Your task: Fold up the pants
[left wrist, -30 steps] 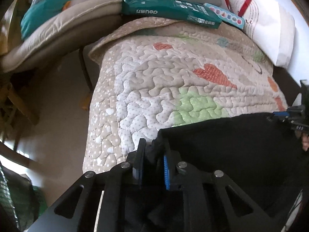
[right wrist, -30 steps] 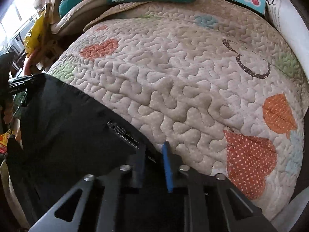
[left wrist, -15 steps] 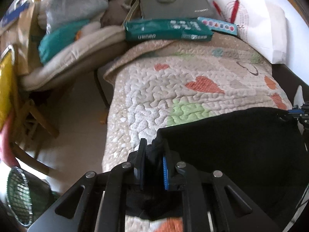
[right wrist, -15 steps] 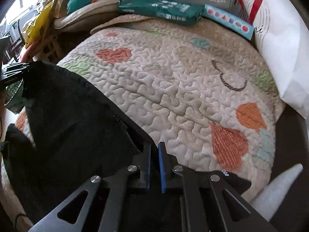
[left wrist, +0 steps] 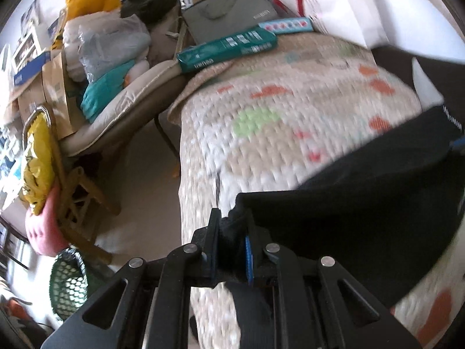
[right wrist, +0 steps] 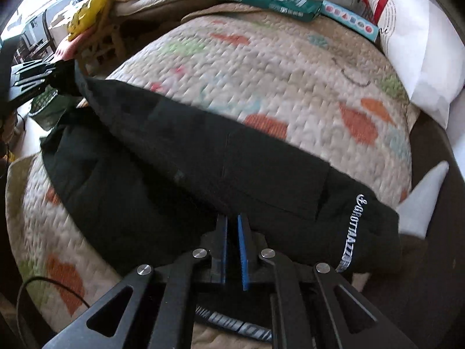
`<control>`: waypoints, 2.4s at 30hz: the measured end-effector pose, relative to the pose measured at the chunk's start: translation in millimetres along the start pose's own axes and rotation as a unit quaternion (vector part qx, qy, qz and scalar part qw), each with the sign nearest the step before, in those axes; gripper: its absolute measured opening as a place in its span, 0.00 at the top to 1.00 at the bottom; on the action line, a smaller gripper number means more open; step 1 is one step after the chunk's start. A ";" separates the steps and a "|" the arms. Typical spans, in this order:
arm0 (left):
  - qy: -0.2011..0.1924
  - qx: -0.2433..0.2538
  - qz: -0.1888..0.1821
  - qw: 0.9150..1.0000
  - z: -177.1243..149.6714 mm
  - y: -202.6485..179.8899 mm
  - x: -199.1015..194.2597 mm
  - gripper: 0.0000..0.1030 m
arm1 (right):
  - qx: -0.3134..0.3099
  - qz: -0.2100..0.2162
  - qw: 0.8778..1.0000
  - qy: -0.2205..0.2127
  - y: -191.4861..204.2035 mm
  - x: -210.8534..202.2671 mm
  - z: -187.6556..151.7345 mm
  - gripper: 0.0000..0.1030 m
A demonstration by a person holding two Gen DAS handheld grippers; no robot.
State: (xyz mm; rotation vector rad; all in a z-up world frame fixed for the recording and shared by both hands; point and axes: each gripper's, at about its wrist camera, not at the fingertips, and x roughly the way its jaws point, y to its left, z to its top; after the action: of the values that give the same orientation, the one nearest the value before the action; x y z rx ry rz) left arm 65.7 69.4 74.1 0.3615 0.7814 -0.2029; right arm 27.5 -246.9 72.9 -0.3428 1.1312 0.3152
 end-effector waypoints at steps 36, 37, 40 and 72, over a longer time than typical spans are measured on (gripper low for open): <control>0.005 0.147 0.067 0.987 -46.1 -15.0 -87.4 0.65 | 0.108 0.047 0.993 0.007 -12.3 -3.9 -30.1 0.88; -0.005 0.115 0.049 0.992 -34.0 -21.0 -82.9 0.62 | 0.111 0.048 0.993 0.004 -10.9 -3.9 -26.6 0.77; -0.003 0.066 0.010 0.998 -8.2 -49.5 -59.4 0.61 | 0.113 0.050 0.992 -0.006 -2.5 0.8 -14.2 0.37; 0.030 -0.091 -0.206 0.974 -30.0 -76.5 -16.8 0.61 | 0.443 0.031 0.896 0.012 -110.6 -14.6 -93.6 0.58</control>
State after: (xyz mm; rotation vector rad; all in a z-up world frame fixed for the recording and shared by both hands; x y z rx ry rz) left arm 10.8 11.5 48.0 0.0287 0.9234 -0.5072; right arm -9.5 -387.3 62.1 0.5018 1.1960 -0.1707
